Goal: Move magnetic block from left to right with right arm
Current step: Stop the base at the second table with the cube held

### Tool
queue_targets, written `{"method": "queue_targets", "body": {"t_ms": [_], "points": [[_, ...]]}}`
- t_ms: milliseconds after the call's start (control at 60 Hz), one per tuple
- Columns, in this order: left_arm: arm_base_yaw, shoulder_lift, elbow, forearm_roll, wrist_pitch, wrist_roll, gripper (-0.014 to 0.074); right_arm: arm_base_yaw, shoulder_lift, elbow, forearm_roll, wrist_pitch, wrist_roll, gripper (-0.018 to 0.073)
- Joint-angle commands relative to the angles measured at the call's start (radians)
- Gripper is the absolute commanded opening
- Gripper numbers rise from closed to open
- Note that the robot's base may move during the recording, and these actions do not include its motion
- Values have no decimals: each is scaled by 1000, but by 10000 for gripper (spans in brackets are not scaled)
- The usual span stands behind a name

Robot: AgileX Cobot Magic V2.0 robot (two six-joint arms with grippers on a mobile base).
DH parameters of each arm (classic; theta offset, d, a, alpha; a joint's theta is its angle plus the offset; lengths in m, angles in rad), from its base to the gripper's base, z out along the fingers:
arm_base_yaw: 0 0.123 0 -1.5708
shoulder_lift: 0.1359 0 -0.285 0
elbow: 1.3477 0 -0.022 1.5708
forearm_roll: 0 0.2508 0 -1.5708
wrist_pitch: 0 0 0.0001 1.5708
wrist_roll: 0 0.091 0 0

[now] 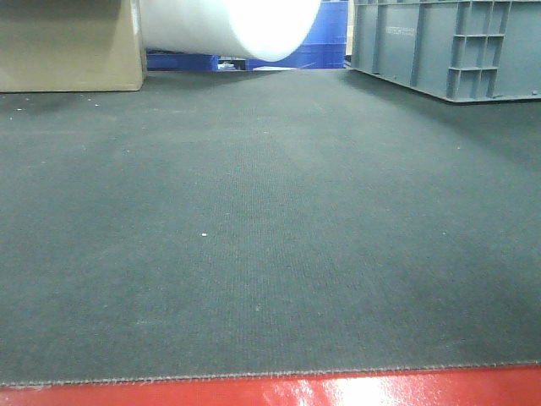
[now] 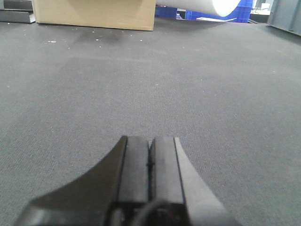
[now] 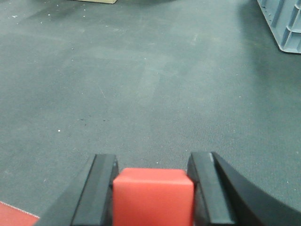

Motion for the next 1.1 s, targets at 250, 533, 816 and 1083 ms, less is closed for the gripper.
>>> {"method": "queue_targets", "body": {"t_ms": [250,533,816,1083], "points": [[0,-15,9,-6,-82,0,-116,-5,11,-26,-7,-90,-4,225],[0,-15,9,-6,-82,0,-116,-5,11,-26,-3,-104,-3,225],[0,-15,9,-6,-82,0,-116,-5,158,-126,24,-162,-4,225],[0,-15,9,-6,-82,0,-116,48,563,-419,164,-141,-111,225]]}}
